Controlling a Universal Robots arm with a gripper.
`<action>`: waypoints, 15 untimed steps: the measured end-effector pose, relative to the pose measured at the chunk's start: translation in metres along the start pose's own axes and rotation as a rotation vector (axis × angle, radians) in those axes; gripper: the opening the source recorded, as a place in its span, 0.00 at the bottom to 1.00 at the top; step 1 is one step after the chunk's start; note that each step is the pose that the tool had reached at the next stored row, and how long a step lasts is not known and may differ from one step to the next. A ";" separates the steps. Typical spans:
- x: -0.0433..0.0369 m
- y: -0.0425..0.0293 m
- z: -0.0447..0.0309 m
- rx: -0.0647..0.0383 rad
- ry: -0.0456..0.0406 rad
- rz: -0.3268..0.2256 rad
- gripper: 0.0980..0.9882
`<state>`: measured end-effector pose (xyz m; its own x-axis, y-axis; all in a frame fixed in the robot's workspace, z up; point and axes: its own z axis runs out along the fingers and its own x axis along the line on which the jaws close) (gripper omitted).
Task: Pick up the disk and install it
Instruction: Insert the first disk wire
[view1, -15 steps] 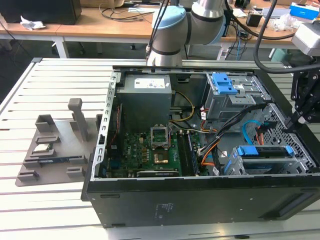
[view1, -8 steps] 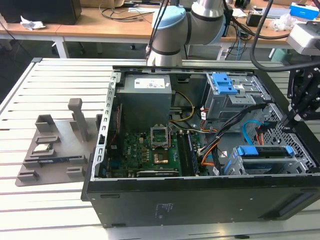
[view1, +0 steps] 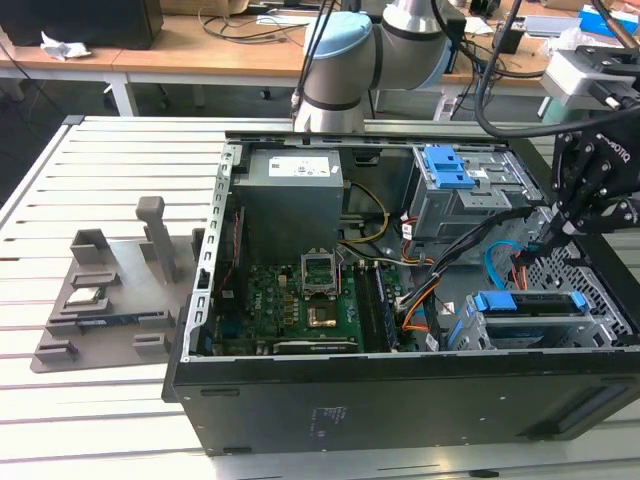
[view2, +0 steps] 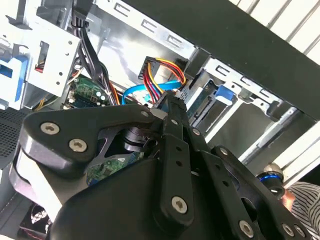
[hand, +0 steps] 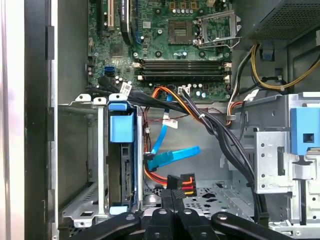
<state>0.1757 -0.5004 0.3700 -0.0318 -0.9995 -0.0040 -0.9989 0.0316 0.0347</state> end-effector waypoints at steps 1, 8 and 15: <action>-0.0002 0.0012 0.0017 0.000 -0.0002 0.000 0.01; -0.0003 0.0018 0.0022 0.000 0.0017 0.000 0.23; -0.0003 0.0022 0.0121 0.000 0.0026 0.000 0.23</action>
<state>0.1731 -0.5000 0.3579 -0.0317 -0.9995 -0.0014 -0.9989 0.0316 0.0345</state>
